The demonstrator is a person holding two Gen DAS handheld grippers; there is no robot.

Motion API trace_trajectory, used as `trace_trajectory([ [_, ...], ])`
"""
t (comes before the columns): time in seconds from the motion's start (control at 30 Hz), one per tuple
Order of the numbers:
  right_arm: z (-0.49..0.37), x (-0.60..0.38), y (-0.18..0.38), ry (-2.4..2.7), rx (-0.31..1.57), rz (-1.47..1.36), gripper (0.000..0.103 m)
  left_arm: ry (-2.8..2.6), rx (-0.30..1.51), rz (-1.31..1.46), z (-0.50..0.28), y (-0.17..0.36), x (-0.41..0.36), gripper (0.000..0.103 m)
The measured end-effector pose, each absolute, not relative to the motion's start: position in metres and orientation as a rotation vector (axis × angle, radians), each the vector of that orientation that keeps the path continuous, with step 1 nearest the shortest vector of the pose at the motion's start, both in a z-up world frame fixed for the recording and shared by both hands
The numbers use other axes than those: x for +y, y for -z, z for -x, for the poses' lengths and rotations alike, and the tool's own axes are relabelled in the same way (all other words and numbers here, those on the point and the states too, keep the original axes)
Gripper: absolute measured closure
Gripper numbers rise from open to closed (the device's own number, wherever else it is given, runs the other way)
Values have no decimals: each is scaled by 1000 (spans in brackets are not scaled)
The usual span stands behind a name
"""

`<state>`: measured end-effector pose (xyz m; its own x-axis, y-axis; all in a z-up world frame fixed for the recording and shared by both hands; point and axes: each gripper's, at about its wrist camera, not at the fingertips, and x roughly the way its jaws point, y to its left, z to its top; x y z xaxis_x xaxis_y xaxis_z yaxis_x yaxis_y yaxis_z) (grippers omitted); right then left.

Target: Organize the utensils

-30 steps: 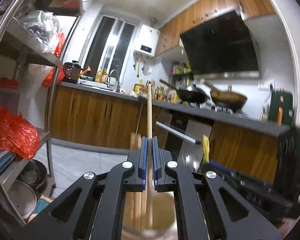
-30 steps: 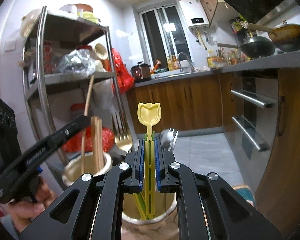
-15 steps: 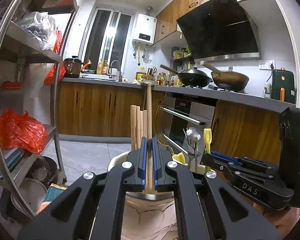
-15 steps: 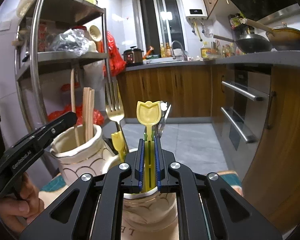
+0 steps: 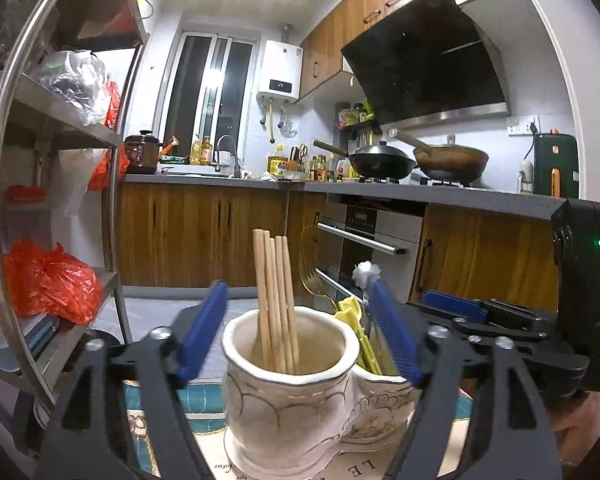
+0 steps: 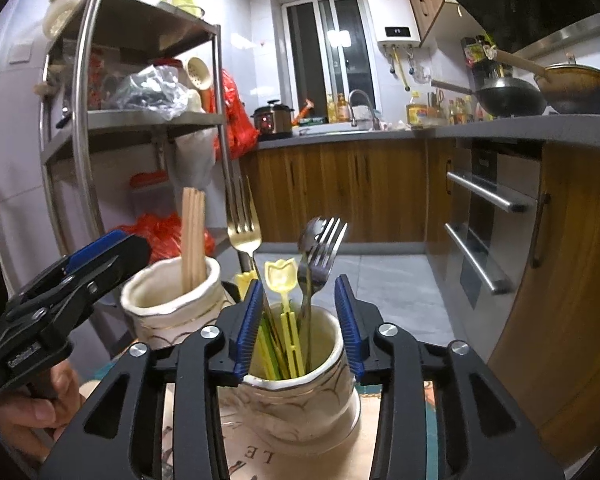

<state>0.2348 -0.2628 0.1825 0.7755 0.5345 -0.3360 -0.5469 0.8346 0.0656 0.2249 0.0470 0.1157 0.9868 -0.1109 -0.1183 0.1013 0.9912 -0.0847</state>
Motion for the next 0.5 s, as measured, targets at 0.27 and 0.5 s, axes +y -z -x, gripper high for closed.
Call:
trace_trajectory([
  [0.27, -218, -275, -180, -575, 345, 43, 47, 61, 106, 95, -197, -118, 59, 5],
  [0.5, -204, -279, -171, -595, 354, 48, 30, 10, 162, 66, -186, -103, 58, 5],
])
